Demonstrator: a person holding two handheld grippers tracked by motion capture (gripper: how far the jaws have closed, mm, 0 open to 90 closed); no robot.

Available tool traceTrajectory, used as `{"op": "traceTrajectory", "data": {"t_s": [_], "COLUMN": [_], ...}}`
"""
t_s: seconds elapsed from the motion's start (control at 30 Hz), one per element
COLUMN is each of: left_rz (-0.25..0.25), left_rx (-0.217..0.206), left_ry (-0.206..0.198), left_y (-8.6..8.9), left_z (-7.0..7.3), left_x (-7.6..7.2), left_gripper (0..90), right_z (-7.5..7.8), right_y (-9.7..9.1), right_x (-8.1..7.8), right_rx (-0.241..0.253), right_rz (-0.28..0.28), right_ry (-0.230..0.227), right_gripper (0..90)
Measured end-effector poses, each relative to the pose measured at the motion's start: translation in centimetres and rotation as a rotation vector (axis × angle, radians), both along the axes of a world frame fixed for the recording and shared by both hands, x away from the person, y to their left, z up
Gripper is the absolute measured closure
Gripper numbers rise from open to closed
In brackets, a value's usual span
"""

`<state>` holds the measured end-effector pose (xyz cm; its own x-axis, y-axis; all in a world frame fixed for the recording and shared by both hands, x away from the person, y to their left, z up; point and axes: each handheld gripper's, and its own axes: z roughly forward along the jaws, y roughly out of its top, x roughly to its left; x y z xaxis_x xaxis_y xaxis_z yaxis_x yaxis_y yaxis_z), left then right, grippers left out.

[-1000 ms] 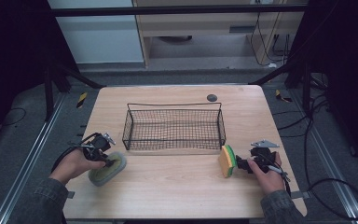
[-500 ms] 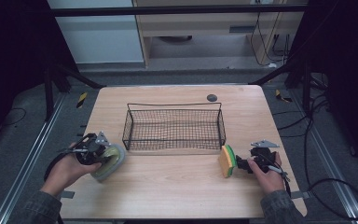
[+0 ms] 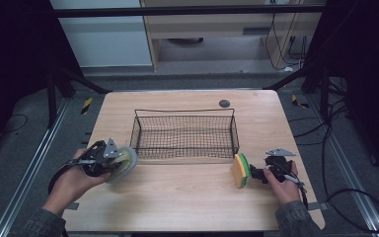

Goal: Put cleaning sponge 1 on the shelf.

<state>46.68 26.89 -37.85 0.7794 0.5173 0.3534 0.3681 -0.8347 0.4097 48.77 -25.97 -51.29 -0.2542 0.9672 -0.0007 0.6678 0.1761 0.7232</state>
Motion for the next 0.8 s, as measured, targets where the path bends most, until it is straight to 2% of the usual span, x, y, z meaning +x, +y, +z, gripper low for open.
{"op": "traceTrajectory", "data": {"t_s": [0.23,0.53,0.8], "left_rz": [-0.036,-0.045,-0.072], "left_rx": [0.0,0.002,0.027], "left_ry": [-0.056,-0.109,-0.123], "left_y": [-0.3,-0.5,-1.6], "left_z": [1.6,3.9,4.7], "left_x": [-0.4,0.6,1.1], "left_gripper": [69.9,69.9,70.0], "right_z": [0.0,0.0,0.0], "right_y": [0.0,0.0,0.0], "right_x": [0.0,0.0,0.0], "right_rx": [0.0,0.0,0.001], "right_rz": [0.007,0.008,0.006], "right_ry": [0.0,0.0,0.0], "right_gripper": [0.4,0.4,0.4]}}
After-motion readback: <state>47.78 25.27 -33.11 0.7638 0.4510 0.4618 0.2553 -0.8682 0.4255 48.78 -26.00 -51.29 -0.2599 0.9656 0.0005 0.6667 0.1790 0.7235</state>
